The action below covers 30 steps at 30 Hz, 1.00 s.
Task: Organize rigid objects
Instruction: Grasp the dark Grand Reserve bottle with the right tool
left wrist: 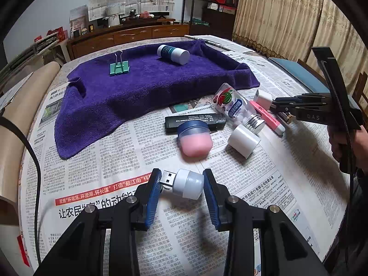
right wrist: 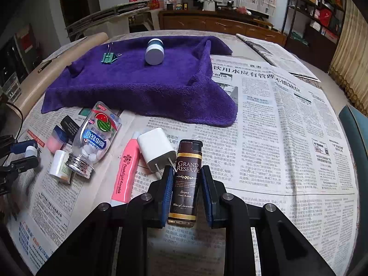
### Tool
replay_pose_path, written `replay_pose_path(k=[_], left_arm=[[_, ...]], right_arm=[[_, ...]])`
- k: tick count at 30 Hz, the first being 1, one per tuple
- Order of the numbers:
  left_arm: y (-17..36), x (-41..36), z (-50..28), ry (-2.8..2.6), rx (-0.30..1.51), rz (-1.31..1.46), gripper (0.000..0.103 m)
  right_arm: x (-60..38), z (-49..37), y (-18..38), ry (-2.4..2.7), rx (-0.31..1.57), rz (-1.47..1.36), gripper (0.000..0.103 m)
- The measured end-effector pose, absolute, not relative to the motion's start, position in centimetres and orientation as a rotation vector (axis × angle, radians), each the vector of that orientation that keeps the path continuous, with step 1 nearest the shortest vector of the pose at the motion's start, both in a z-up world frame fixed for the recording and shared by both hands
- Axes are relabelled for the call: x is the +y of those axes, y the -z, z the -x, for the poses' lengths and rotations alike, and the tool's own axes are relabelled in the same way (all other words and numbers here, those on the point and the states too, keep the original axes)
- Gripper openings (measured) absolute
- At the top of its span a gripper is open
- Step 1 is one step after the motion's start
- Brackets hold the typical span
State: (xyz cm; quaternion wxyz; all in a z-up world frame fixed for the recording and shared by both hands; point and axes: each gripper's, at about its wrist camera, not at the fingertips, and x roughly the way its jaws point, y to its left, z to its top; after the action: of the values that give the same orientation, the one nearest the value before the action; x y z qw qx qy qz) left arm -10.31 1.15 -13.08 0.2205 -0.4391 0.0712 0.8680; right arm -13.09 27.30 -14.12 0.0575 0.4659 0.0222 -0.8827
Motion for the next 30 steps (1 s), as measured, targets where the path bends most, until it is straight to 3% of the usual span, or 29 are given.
replay_pose_path(k=[20, 30], left_arm=[[13.0, 2.0, 9.9, -2.385, 0.213, 1.224, 0.035], [12.8, 1.3, 10.2, -2.4, 0.188, 1.223, 0.035]], right_arm=[[28.1, 11.1, 14.0, 2.663, 0.145, -1.398, 0.023], [29.9, 9.8, 13.9, 2.647, 0.041, -1.479, 0.023]])
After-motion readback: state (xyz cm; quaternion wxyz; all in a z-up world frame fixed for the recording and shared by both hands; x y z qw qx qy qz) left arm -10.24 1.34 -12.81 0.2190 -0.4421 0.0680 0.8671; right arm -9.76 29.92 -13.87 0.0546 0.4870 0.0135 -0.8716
